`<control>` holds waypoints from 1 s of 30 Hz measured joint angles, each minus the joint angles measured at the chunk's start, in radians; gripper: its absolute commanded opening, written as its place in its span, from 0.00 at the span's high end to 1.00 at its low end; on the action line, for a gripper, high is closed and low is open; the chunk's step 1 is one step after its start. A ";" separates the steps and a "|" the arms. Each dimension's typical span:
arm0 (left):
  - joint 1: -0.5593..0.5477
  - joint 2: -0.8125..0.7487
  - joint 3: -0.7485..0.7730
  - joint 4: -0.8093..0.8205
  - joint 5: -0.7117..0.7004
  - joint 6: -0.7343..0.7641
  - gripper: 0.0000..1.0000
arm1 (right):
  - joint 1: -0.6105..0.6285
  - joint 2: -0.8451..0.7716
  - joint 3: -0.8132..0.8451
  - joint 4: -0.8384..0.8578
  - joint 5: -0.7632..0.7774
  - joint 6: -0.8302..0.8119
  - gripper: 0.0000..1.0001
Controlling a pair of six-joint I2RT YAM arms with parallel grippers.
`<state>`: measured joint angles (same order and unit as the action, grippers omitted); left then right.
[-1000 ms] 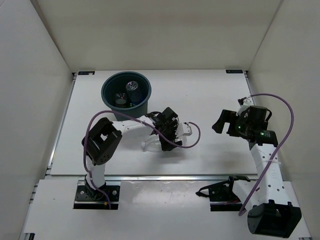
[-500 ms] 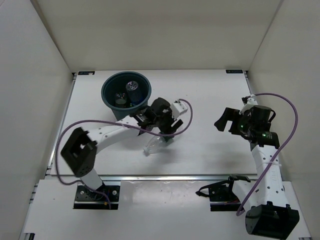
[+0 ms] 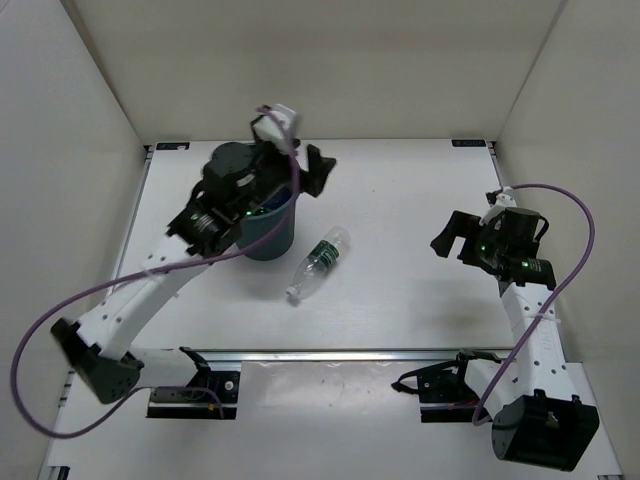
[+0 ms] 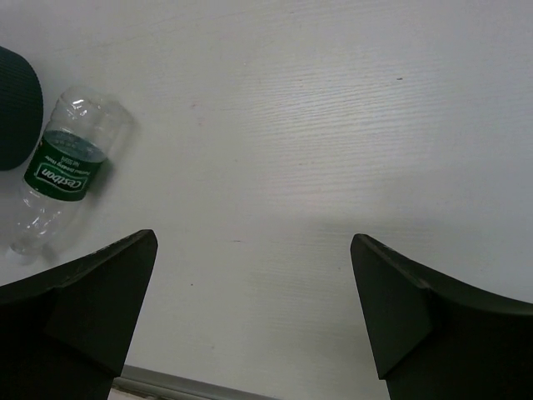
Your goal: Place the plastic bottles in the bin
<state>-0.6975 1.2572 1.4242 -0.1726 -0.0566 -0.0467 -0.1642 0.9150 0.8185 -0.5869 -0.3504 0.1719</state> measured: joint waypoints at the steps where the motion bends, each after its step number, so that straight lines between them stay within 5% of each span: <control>1: -0.013 0.043 0.019 -0.011 0.011 -0.008 0.01 | 0.001 0.000 0.000 0.002 -0.001 0.004 0.00; 11: -0.047 0.554 -0.008 -0.268 -0.103 -0.089 0.02 | 0.012 -0.001 -0.017 0.012 -0.003 0.012 0.01; 19: -0.048 0.579 -0.094 -0.338 -0.245 -0.153 0.01 | 0.011 -0.010 -0.037 0.014 -0.006 0.009 0.01; 28: -0.027 0.592 -0.222 -0.294 -0.240 -0.172 0.02 | 0.011 -0.015 -0.039 0.024 -0.010 0.008 0.01; 30: -0.024 0.618 -0.217 -0.294 -0.240 -0.177 0.09 | 0.013 -0.016 -0.039 0.025 -0.010 0.008 0.01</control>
<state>-0.7212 1.8751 1.2076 -0.4664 -0.2966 -0.2237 -0.1509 0.8993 0.7795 -0.5621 -0.3607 0.1799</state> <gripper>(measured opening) 0.961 0.992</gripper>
